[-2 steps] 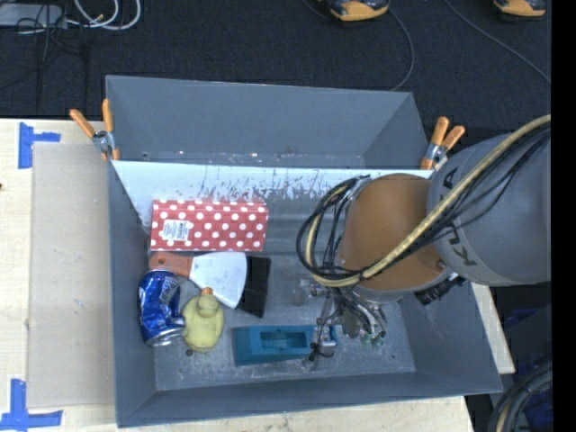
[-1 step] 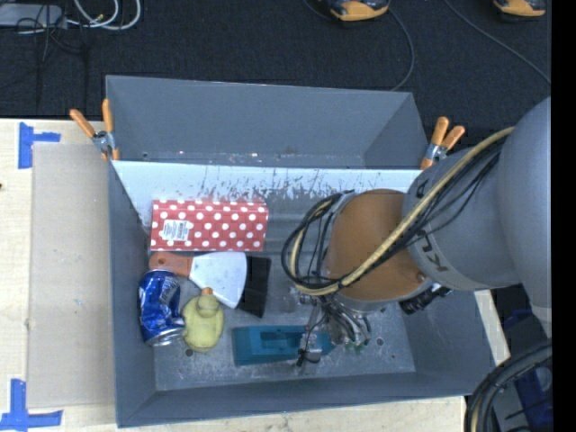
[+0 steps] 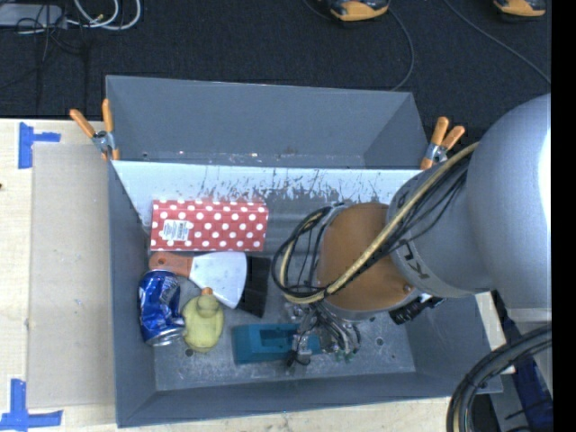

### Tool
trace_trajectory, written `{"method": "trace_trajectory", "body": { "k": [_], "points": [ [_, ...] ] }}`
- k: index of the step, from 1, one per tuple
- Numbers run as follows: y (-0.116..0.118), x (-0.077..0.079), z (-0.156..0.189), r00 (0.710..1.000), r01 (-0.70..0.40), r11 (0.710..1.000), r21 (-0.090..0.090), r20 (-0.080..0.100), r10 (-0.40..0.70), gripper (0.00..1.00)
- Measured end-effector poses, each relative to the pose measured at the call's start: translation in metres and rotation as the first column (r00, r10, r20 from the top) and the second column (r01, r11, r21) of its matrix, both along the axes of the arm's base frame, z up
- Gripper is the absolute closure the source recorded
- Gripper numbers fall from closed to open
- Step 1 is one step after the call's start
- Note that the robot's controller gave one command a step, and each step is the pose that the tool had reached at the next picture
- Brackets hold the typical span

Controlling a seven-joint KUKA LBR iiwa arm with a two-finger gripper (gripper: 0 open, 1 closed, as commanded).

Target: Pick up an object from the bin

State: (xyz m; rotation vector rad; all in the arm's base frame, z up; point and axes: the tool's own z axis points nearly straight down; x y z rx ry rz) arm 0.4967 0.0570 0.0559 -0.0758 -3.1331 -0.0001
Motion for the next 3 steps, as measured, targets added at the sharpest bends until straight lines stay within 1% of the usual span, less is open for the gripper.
{"method": "trace_trajectory", "body": {
  "k": [1,2,3],
  "points": [
    [0.000,-0.001,0.004,1.000,0.007,1.000,-0.001,-0.002,-0.007,1.00],
    [0.002,-0.006,0.049,1.000,0.023,1.000,-0.001,-0.009,-0.023,1.00],
    [0.001,0.001,0.076,1.000,0.030,1.000,0.000,0.004,-0.030,1.00]
  ]
}}
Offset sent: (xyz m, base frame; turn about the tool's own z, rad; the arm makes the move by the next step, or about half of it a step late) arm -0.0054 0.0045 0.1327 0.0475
